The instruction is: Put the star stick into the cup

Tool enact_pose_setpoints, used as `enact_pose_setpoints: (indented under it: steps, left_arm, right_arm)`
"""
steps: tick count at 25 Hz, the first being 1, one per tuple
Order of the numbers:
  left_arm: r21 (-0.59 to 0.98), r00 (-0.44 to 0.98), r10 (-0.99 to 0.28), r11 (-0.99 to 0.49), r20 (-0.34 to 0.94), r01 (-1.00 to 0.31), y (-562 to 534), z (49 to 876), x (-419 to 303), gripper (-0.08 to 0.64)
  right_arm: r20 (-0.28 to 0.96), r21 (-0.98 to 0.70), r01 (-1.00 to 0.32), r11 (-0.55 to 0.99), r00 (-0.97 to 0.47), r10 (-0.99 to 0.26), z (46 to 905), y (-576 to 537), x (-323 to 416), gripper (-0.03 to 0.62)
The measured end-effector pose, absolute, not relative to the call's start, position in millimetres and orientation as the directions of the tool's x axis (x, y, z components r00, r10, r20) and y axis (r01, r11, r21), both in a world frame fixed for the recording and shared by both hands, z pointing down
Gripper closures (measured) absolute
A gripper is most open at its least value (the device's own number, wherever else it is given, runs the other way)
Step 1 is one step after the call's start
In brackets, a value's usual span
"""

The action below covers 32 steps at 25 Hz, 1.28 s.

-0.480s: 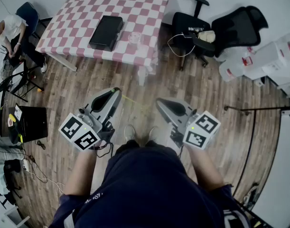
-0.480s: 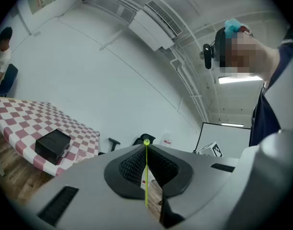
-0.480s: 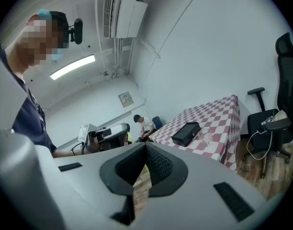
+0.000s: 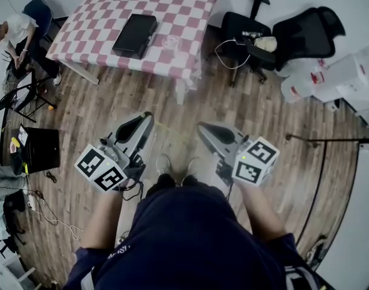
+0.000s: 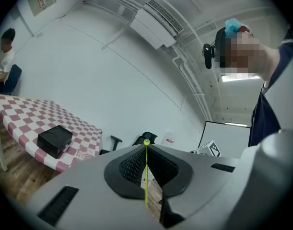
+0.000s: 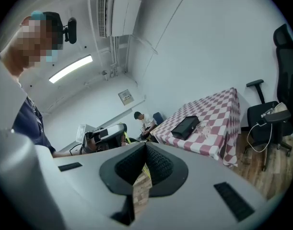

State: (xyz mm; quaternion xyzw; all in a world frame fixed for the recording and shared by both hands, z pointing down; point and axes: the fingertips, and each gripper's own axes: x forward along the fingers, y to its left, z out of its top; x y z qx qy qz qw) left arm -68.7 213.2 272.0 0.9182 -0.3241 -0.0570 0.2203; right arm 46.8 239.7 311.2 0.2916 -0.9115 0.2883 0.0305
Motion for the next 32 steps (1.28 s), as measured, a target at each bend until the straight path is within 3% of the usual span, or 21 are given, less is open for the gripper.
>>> enact_pose_setpoints:
  steps: [16, 32]
  left_arm:
    - [0.414, 0.756, -0.654, -0.682, 0.023, -0.602, 239, 261, -7, 0.525]
    - [0.414, 0.763, -0.646, -0.694, 0.004, -0.589, 192, 267, 5, 0.525]
  right_arm:
    - [0.187, -0.511, -0.523, 0.682, -0.842, -0.506, 305, 253, 118, 0.577]
    - [0.186, -0.504, -0.544, 0.671, -0.827, -0.531, 309, 210, 137, 0.577]
